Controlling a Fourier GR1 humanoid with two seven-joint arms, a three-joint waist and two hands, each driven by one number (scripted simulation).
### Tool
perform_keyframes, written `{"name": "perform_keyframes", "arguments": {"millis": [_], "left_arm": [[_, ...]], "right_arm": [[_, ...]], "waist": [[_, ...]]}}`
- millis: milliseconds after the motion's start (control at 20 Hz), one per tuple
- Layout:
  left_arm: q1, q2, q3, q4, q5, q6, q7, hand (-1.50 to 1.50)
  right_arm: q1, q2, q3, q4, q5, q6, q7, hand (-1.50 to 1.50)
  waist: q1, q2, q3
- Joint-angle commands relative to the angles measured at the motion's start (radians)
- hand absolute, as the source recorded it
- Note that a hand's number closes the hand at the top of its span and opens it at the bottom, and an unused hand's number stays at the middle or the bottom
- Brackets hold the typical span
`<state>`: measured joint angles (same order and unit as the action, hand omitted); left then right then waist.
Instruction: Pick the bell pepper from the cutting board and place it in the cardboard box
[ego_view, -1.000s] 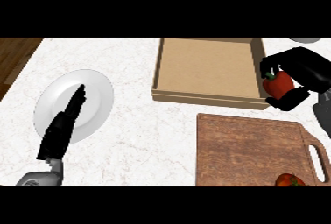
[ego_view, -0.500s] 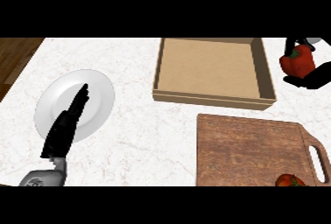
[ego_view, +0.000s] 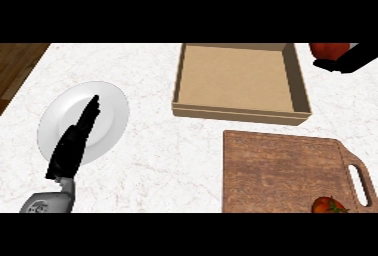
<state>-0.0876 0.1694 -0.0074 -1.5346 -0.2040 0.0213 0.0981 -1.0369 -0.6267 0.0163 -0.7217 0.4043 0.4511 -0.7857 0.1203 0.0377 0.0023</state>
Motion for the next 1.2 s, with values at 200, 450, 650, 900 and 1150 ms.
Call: {"name": "perform_keyframes", "arguments": {"millis": [200, 450, 650, 900, 1150], "left_arm": [[0.023, 0.015, 0.014, -0.012, 0.009, -0.012, 0.002, 0.00], [0.007, 0.012, 0.025, 0.044, 0.004, -0.006, -0.018, 0.00], [0.034, 0.008, 0.022, -0.001, -0.001, 0.004, -0.007, 0.00], [0.030, 0.009, 0.034, 0.013, -0.001, 0.008, -0.017, 0.00], [0.048, 0.011, 0.029, 0.010, 0.001, -0.005, -0.051, 0.00]], "right_arm": [[-0.196, 0.100, 0.081, 0.187, 0.030, 0.089, -0.070, 1.50], [-0.240, 0.208, 0.150, 0.268, 0.084, 0.017, -0.072, 1.50], [-0.289, 0.295, 0.184, 0.356, 0.124, -0.032, -0.021, 1.50], [-0.280, 0.365, 0.227, 0.444, 0.190, -0.128, -0.040, 1.50], [-0.338, 0.431, 0.195, 0.552, 0.180, -0.120, 0.058, -1.50]], "waist": [[-0.024, -0.012, -0.002], [-0.037, -0.008, -0.003], [-0.029, -0.011, -0.002], [-0.046, -0.011, -0.002], [-0.033, -0.006, -0.003]]}}
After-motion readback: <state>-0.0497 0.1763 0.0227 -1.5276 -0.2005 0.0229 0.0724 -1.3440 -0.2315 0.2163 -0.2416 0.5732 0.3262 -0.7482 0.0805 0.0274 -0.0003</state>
